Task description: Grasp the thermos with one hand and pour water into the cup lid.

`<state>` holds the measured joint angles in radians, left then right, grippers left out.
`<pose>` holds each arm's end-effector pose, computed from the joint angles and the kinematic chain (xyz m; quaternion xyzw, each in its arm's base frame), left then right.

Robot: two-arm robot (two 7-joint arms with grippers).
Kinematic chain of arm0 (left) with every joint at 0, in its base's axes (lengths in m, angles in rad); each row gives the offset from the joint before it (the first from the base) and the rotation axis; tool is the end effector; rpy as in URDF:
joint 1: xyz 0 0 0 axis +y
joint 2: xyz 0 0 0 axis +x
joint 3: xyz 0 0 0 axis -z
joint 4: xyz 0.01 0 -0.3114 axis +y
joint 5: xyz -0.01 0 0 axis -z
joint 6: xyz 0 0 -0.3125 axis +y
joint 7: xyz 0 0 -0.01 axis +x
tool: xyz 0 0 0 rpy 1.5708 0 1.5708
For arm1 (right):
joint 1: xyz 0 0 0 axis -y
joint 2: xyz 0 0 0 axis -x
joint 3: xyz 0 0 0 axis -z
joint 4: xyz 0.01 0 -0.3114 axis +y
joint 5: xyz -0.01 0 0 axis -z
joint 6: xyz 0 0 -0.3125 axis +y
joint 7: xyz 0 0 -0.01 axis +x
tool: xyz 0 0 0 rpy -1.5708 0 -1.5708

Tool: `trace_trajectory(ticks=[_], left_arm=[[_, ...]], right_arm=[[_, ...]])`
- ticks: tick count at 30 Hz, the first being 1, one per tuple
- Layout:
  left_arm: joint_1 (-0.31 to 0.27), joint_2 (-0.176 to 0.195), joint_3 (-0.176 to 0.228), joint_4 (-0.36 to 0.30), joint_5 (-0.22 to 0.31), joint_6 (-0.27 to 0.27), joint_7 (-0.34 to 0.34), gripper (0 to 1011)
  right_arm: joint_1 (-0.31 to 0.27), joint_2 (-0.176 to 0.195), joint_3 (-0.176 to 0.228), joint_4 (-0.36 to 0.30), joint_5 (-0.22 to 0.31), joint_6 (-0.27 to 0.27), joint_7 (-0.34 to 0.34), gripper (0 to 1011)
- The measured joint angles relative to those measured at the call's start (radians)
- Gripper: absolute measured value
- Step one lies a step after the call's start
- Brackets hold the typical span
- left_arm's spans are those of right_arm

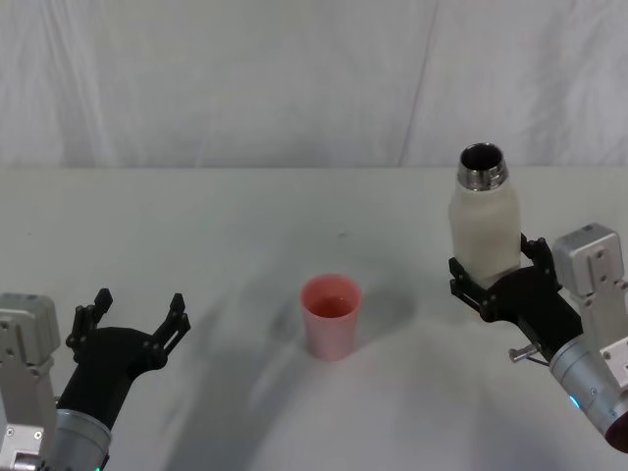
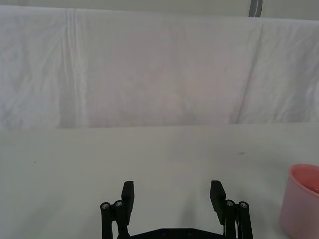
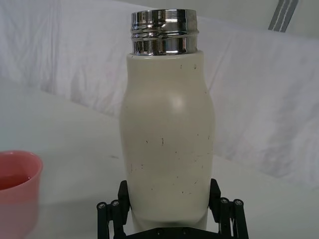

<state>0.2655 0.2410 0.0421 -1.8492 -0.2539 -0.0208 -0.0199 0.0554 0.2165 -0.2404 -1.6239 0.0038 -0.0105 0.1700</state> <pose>0.2512 0.0423 -0.3053 -0.0174 0.0064 0.6616 0.7496 0.3399 0.0120 -0.2957 -0.0509 -0.1024 -0.5441 0.8312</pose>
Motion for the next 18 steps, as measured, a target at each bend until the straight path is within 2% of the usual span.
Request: trace_trajectory(ticks=[18], left_arm=[[0.0,0.0,0.0,0.0,0.0,0.0,0.0,1001]], right_arm=[[0.0,0.014,-0.02,-0.023,-0.166,-0.006,-0.027,950]])
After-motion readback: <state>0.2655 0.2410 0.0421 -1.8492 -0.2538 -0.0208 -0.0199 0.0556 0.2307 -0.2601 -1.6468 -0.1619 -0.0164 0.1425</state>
